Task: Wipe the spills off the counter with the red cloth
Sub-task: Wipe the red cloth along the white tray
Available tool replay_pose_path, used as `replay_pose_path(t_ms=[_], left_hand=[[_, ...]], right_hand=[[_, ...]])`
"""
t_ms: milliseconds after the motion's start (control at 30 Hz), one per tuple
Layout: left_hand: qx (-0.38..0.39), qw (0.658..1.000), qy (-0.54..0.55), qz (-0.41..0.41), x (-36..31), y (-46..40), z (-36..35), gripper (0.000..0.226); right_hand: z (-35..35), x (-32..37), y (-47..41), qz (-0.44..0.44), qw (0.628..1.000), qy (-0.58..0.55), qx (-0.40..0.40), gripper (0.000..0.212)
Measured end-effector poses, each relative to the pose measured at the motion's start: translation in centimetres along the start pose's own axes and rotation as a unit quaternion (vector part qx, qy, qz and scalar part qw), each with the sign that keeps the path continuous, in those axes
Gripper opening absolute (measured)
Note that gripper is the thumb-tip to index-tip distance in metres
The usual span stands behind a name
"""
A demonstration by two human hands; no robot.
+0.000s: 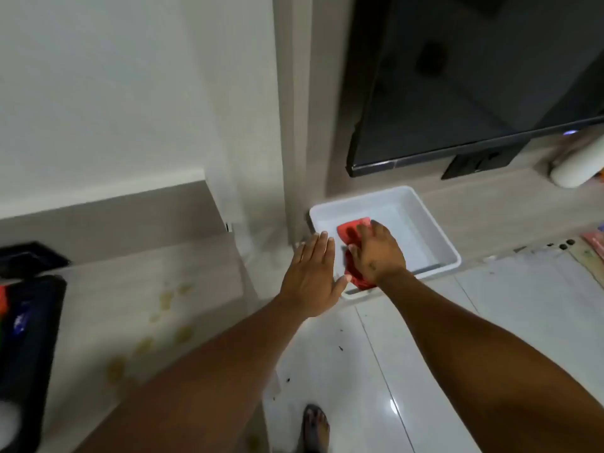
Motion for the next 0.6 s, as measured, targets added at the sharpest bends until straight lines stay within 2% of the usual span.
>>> replay_pose_path(t_ms=[100,167,267,400,600], left_hand=[[0.019,0.999,0.002,0.031,0.3,-2.0,-1.5,0.083],[0.026,0.999,-0.006,0.036,0.5,-2.6,-2.0,0.083],[0.042,0.999,-0.006,0.033,0.8,-2.9,-2.6,0.084],[0.031,0.999,0.013,0.03,0.9,-2.2,-1.6,0.083],[-0.036,0.999,0.025,0.013,2.6,4.8,1.3,0.081]], right_hand=[[-2.9,-1.0,-2.6,-0.028,0.996,0.034,0.08,0.065],[-4.5,-1.1,-3.3,-0.04,0.991,0.013,0.128,0.067],[-5.0,-1.2,-3.8,-0.053,0.987,0.014,0.154,0.073],[-2.3,-0.7,-3.0,-0.042,0.992,-0.005,0.123,0.059],[2.7,4.7,3.3,-0.021,0.999,0.0,0.039,0.089]])
Point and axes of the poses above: each hand's wrist, its own y-axis away from the middle knuckle, its own z-axis out of the back of the hand, x = y × z, the point moved 7 cm from there along -y, towards the middle knuckle, and after that the axes turned 12 degrees about x, right-handed, at the moved point
